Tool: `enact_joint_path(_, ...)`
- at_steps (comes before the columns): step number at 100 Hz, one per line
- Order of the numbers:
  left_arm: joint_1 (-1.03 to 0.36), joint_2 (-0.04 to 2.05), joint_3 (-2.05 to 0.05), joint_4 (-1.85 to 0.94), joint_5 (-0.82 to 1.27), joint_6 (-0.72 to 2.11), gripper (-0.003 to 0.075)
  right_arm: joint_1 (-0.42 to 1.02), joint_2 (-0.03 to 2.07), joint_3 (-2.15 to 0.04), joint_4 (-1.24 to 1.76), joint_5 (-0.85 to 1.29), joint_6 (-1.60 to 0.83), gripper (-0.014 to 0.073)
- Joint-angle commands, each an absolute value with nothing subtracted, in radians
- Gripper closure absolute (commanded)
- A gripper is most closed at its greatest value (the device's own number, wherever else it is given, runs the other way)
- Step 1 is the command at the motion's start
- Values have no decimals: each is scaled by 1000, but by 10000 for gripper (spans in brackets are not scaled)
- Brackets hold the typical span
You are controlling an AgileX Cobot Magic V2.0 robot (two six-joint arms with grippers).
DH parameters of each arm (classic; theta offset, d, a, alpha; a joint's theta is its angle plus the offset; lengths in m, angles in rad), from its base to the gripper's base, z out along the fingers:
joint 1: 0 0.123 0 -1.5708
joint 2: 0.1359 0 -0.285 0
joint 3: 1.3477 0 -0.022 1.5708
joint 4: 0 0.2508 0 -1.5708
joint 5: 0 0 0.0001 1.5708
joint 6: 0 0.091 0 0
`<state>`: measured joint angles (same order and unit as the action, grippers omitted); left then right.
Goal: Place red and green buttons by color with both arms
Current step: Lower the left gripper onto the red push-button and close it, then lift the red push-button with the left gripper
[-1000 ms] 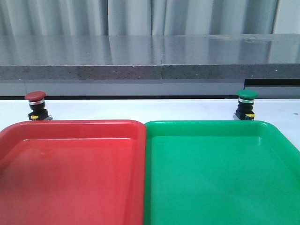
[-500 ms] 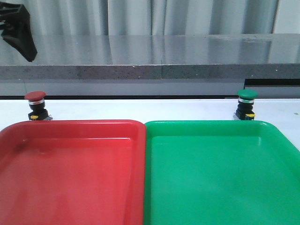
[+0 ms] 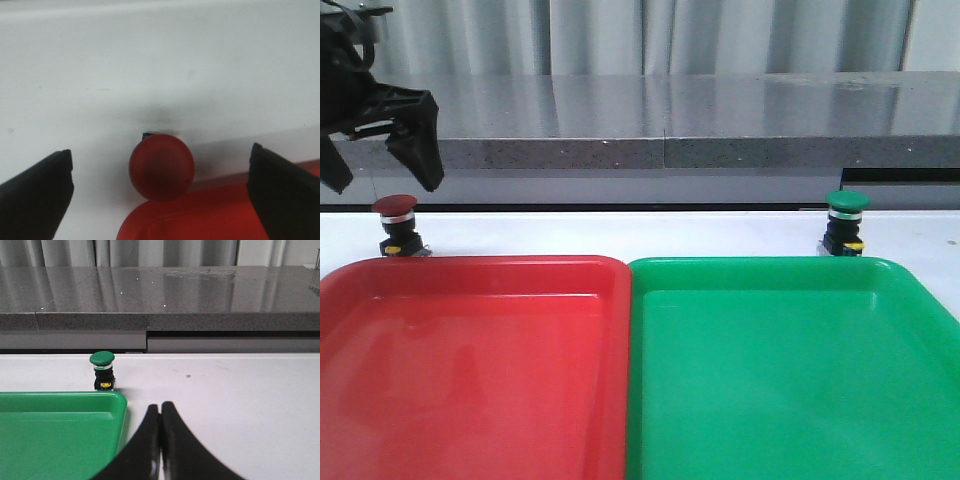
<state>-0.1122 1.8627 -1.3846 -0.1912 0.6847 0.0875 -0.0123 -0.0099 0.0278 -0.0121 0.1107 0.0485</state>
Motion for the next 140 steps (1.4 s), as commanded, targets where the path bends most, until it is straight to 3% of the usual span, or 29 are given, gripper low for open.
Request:
enact_joint_path(1,-119,1845,-1432,-207,658,100,50,-15,-33,9,-14,24,48,649)
enact_joint_path(36,-119,1908,-1455,-207,660,105,50,-15,-33,9,-14,24,48,649)
enact_joint_path(46,-119,1910,-1455,-207,660,105,82,-15,-33,9,-14,24,48,649)
enact_joint_path(81,-119,1910,-1457,-207,665,105,434,-15,-33,9,-14,24,48,649)
enact_joint_path(98,-119,1902,-1480,-213,671,94,538,-15,-33,9,-14,24,48,649)
enact_joint_path(140,-173,1744,-1485,-144,696,-158,552,-15,-33,9,-14,24,48,649)
